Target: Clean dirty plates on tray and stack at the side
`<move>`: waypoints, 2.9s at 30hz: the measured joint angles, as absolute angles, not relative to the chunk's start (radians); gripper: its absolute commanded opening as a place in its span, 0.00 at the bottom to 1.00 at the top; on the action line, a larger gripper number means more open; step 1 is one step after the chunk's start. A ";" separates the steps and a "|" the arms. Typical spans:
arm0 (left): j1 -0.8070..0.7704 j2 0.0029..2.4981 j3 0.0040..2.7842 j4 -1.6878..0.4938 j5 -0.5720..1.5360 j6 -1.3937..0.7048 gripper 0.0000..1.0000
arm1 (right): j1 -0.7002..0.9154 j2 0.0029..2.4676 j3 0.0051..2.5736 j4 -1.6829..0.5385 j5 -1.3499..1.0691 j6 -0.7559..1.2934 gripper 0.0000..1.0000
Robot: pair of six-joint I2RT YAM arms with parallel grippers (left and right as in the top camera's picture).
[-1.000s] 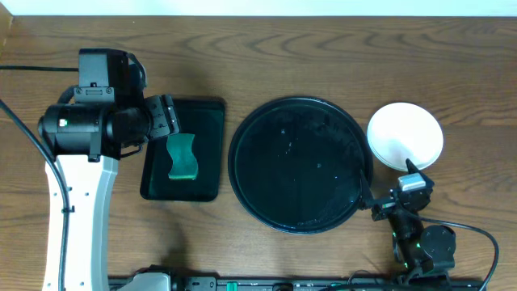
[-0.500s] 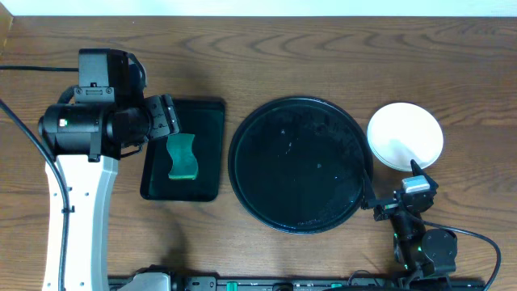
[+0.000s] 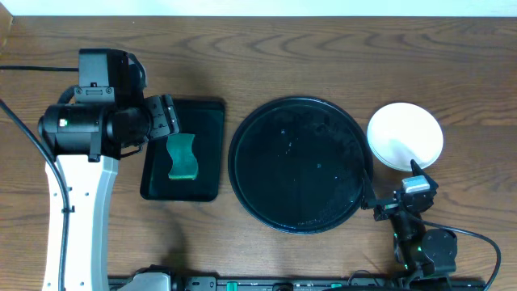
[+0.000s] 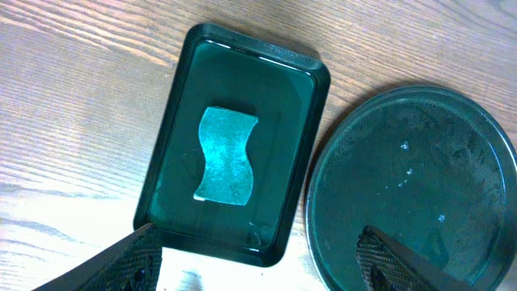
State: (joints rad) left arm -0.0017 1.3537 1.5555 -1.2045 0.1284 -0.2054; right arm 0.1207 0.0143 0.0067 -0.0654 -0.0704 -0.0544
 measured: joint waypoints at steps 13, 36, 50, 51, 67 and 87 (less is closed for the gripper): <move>-0.002 1.224 1.457 -0.966 0.078 -0.205 0.78 | 0.121 0.014 0.007 -0.067 -0.070 -0.054 0.99; 0.083 0.292 0.503 -0.297 -0.064 -0.205 0.78 | 0.121 0.012 0.007 -0.066 -0.062 -0.054 0.99; 0.083 0.027 0.131 -0.083 -0.079 -0.201 0.78 | 0.121 0.012 0.007 -0.067 -0.062 -0.054 0.99; 0.083 0.020 0.122 -0.078 -0.081 -0.200 0.78 | 0.121 0.012 0.007 -0.067 -0.062 -0.054 0.99; 0.083 0.010 0.038 -0.051 -0.085 -0.185 0.78 | 0.121 0.012 0.007 -0.067 -0.062 -0.054 0.99; 0.083 0.010 0.038 -0.051 -0.085 -0.185 0.78 | 0.121 0.012 0.007 -0.067 -0.062 -0.054 0.99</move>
